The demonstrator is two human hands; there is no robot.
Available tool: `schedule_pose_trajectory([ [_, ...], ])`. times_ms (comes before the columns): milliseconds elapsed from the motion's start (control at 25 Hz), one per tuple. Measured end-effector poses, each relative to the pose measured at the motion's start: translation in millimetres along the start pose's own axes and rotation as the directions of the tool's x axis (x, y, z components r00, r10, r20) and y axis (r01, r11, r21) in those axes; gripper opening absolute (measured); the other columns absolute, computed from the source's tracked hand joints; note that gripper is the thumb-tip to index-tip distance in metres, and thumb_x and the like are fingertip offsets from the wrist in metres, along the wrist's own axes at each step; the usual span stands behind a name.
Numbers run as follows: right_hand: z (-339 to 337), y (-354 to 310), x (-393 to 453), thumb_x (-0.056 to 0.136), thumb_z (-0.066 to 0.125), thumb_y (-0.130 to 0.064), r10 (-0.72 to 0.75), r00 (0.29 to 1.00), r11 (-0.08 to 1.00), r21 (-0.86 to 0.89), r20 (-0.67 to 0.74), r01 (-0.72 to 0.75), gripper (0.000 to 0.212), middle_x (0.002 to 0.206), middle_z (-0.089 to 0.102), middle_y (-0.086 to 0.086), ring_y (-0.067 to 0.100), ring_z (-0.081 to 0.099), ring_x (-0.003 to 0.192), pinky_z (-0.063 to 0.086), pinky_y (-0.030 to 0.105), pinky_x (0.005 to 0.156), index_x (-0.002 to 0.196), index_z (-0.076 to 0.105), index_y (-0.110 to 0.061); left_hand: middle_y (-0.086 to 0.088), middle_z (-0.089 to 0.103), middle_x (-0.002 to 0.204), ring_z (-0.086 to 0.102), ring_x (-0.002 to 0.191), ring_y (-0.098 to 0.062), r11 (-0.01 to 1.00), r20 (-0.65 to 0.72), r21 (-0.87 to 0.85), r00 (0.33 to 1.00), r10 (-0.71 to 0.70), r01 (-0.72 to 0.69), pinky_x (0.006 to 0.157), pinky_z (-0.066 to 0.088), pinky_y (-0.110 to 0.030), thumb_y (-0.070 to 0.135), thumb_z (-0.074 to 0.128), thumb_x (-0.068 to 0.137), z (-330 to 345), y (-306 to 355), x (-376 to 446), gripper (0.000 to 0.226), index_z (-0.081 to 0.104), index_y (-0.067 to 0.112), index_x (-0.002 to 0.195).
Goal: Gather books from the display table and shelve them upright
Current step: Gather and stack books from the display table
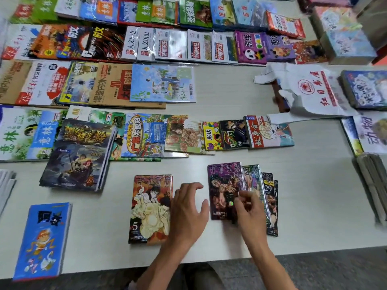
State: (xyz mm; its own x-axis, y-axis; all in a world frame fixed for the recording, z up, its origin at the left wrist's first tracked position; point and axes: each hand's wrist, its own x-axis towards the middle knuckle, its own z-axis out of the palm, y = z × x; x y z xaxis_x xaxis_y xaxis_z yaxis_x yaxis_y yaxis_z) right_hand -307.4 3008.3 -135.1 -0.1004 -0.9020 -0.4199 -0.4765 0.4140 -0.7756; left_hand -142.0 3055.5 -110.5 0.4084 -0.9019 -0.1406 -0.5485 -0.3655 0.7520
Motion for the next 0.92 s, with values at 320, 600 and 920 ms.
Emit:
schedule_pose_trajectory([
  [320,-88.4,68.5,69.2,0.088,0.065,-0.053,0.273,0.961,0.947,-0.167,-0.032,-0.275,0.043,0.108,0.058,0.008,0.023,0.058,0.096,0.046,0.039,0.083,0.107,0.055,-0.015,-0.007,0.052,0.139,0.055,0.12,-0.022,0.727,0.383,-0.106,0.703,-0.599,0.678,0.095,0.048,-0.033,0.033,0.072,0.085,73.6,9.5,47.2,0.074,0.035,0.016,0.147],
  [600,-102.4,62.6,82.6,0.081,0.072,-0.06,0.3,0.946,0.946,0.093,0.119,-0.312,0.048,0.08,0.078,0.003,0.017,0.07,0.061,0.058,0.038,0.059,0.102,0.068,-0.017,0.0,0.067,0.099,0.065,0.079,-0.01,0.504,0.422,-0.332,0.603,-0.677,0.797,0.049,0.051,-0.017,0.01,0.093,0.059,106.9,24.1,54.4,0.072,0.056,0.014,0.12],
  [920,-79.1,49.5,85.7,0.066,0.087,-0.051,0.307,0.913,0.91,0.198,0.269,-0.364,0.062,0.105,0.077,0.004,0.022,0.077,0.089,0.063,0.048,0.085,0.115,0.061,-0.022,0.003,0.049,0.135,0.054,0.122,-0.021,0.853,0.323,-0.044,0.815,-0.481,0.521,0.103,0.048,-0.038,0.033,0.088,0.059,144.4,54.0,18.8,0.102,0.033,0.033,0.145],
])
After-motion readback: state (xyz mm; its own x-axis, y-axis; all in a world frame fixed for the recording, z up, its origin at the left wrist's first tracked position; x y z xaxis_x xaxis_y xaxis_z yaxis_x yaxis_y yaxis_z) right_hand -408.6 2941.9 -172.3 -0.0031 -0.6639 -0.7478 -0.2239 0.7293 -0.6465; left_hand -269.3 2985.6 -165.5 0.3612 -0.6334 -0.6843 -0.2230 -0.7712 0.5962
